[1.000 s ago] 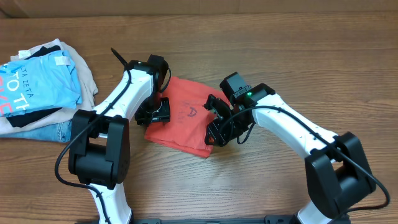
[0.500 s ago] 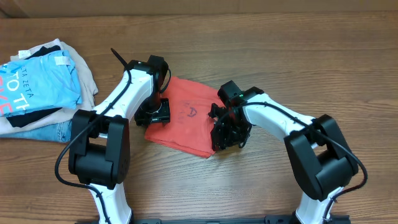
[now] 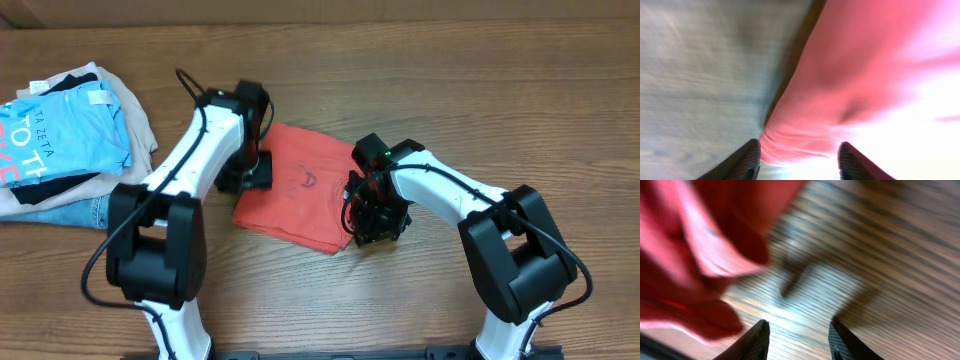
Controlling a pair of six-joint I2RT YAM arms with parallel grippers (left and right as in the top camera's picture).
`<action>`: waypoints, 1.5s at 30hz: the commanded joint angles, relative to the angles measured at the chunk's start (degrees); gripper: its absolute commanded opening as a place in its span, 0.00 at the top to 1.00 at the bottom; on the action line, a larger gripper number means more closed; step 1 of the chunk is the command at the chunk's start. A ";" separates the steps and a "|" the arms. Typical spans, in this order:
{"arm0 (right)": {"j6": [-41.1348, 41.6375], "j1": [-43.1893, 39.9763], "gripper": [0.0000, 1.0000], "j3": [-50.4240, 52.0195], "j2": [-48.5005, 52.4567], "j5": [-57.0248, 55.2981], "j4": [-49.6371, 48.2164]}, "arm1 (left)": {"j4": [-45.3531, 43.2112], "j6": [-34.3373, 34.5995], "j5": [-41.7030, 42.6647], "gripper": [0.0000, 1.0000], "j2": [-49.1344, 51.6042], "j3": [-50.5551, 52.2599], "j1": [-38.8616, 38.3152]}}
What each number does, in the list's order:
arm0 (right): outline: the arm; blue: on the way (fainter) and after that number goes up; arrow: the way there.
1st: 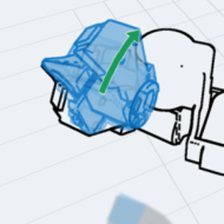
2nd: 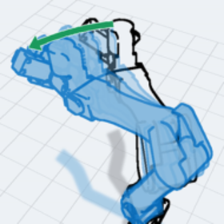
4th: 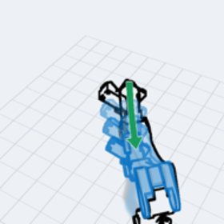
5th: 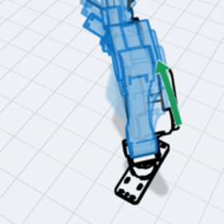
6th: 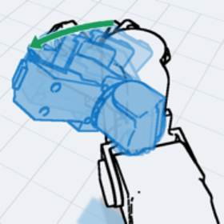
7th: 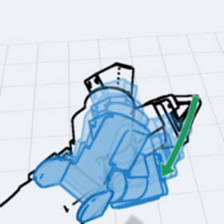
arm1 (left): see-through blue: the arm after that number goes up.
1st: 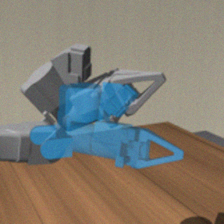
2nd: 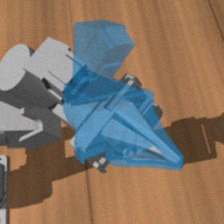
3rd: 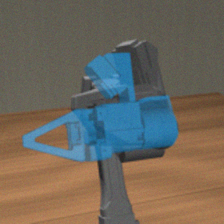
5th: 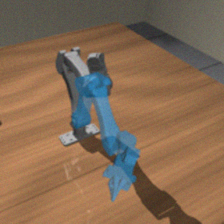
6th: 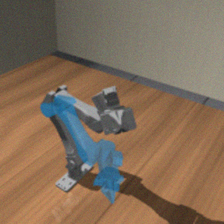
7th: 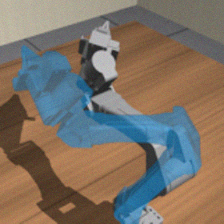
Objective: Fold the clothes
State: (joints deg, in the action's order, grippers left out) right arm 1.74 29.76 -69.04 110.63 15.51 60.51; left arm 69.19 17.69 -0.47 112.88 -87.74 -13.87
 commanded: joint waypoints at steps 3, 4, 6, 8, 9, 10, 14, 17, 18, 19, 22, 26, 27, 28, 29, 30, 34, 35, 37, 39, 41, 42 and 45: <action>0.50 -0.68 0.55 -3.54 -7.50 -5.62 0.92 | -4.26 -8.28 0.35 0.20 -5.42 -8.41 0.04; 0.74 -1.09 0.54 -3.80 -8.52 -5.62 0.96 | -6.25 -9.66 0.48 0.19 -5.33 -8.70 0.04; 1.38 -2.12 0.53 -3.87 -10.49 -5.62 0.90 | -10.25 -12.52 2.14 0.17 -5.14 -8.66 0.11; 1.36 -3.15 0.53 -3.87 -11.78 -5.62 1.16 | -13.40 -15.98 5.40 0.15 -4.44 -8.66 0.28; 1.36 -3.67 0.53 -3.87 -12.24 -5.62 1.40 | -14.80 -16.72 7.02 0.14 -3.80 -8.66 0.55; 1.36 -4.13 0.53 -3.87 -12.59 -5.60 1.70 | -15.85 -16.65 7.98 0.14 -3.17 -8.66 0.87; 1.38 -5.46 0.53 -3.87 -13.40 -5.60 3.61 | -19.15 -16.68 13.20 0.14 0.83 -8.66 2.89; 1.55 -5.64 0.54 -3.87 -13.73 -5.64 4.55 | -21.49 -16.68 17.38 0.14 3.96 -8.66 4.42; 1.55 -5.64 0.54 -3.87 -13.79 -5.62 4.59 | -22.21 -16.65 18.47 0.14 5.09 -8.66 4.98; 1.55 -5.64 0.54 -3.87 -13.92 -5.62 4.57 | -22.71 -16.65 19.41 0.14 5.99 -8.66 5.42; 1.57 -5.64 0.53 -3.87 -14.19 -5.62 4.55 | -23.43 -16.70 23.23 0.14 8.63 -8.66 6.40; 1.99 -5.64 0.53 -3.87 -14.21 -5.62 4.55 | -23.41 -18.86 28.06 0.14 12.20 -8.66 6.69; 1.99 -5.64 0.53 -3.87 -14.21 -5.64 4.55 | -23.30 -19.32 29.18 0.14 12.96 -8.66 6.64; 1.99 -5.64 0.53 -3.87 -14.21 -5.62 4.55 | -23.04 -19.45 30.34 0.14 13.81 -8.66 6.54; 2.01 -5.64 0.53 -3.87 -14.21 -5.64 4.55 | -22.67 -19.43 30.91 0.15 14.53 -8.66 6.47; 2.01 -5.64 0.53 -3.87 -14.21 -5.62 4.55 | -22.10 -19.43 31.01 0.15 15.39 -8.66 6.43; 2.84 -5.64 0.54 -3.87 -14.21 -5.66 4.55 | -20.33 -19.45 30.75 0.20 18.62 -8.63 6.10; 2.84 -5.64 0.53 -3.87 -14.21 -5.64 4.55 | -20.13 -19.47 30.77 0.25 19.39 -8.63 6.05; 2.84 -5.64 0.53 -3.87 -14.21 -5.64 4.57 | -20.00 -19.52 31.06 0.42 20.52 -8.63 6.05; 2.84 -5.64 0.53 -3.87 -14.21 -5.66 4.57 | -20.04 -21.53 31.61 0.62 20.55 -8.66 6.08; 2.84 -5.64 0.53 -3.87 -14.21 -5.66 4.55 | -19.87 -22.86 31.65 0.76 20.17 -9.18 6.08; 2.84 -5.68 0.53 -3.87 -14.21 -5.66 4.52 | -19.71 -22.99 31.61 0.79 20.06 -9.60 6.14; 2.84 -6.12 0.53 -3.91 -14.21 -5.66 4.55 | -18.73 -23.78 31.36 0.88 19.02 -11.26 6.34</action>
State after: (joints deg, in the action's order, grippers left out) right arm 4.29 24.21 -72.05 98.39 10.04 65.21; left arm 49.54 -3.64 30.87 130.98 -97.06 -7.40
